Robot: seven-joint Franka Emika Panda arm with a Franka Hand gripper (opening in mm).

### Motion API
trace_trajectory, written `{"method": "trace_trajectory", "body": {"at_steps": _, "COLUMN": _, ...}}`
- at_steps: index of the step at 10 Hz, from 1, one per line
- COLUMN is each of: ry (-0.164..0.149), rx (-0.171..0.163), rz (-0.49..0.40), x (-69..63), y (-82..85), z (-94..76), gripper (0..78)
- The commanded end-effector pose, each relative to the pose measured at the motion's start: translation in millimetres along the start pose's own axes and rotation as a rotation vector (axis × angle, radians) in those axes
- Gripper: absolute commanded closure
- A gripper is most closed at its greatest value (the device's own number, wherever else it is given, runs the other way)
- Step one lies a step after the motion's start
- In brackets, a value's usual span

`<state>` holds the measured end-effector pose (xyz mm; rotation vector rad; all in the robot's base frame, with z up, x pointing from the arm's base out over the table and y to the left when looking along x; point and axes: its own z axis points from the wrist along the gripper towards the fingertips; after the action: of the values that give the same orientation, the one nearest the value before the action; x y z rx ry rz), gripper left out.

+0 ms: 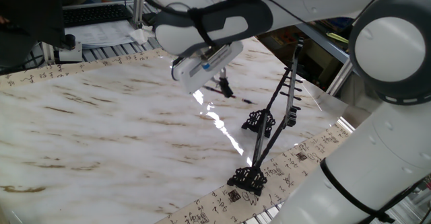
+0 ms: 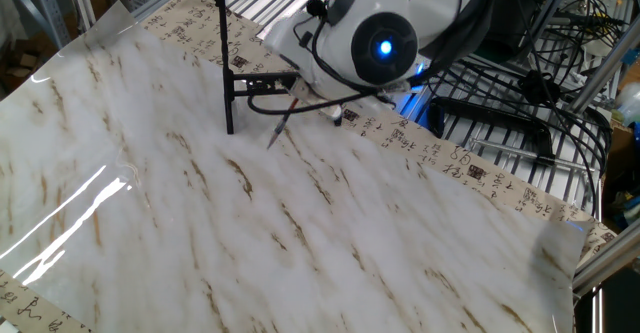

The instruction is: Place the brush on the pen rack

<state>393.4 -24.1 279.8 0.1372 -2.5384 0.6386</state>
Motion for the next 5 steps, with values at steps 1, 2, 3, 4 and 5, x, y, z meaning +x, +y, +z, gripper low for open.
{"method": "trace_trajectory", "body": {"at_steps": 1, "ry": 0.018, "rx": 0.011, "rz": 0.009, "x": 10.3, "y": -24.7, "z": -17.0, "gripper": 76.4}}
{"method": "trace_trajectory", "body": {"at_steps": 2, "ry": 0.018, "rx": 0.014, "rz": 0.011, "x": 13.4, "y": -29.9, "z": -19.5, "gripper": 76.4}}
{"method": "trace_trajectory", "body": {"at_steps": 3, "ry": 0.017, "rx": 0.016, "rz": 0.011, "x": 17.7, "y": -36.5, "z": -22.1, "gripper": 76.4}}
{"method": "trace_trajectory", "body": {"at_steps": 4, "ry": 0.018, "rx": 0.017, "rz": 0.012, "x": 19.8, "y": -40.2, "z": -23.6, "gripper": 76.4}}
{"method": "trace_trajectory", "body": {"at_steps": 5, "ry": 0.018, "rx": 0.017, "rz": 0.012, "x": 21.2, "y": -44.2, "z": -25.8, "gripper": 76.4}}
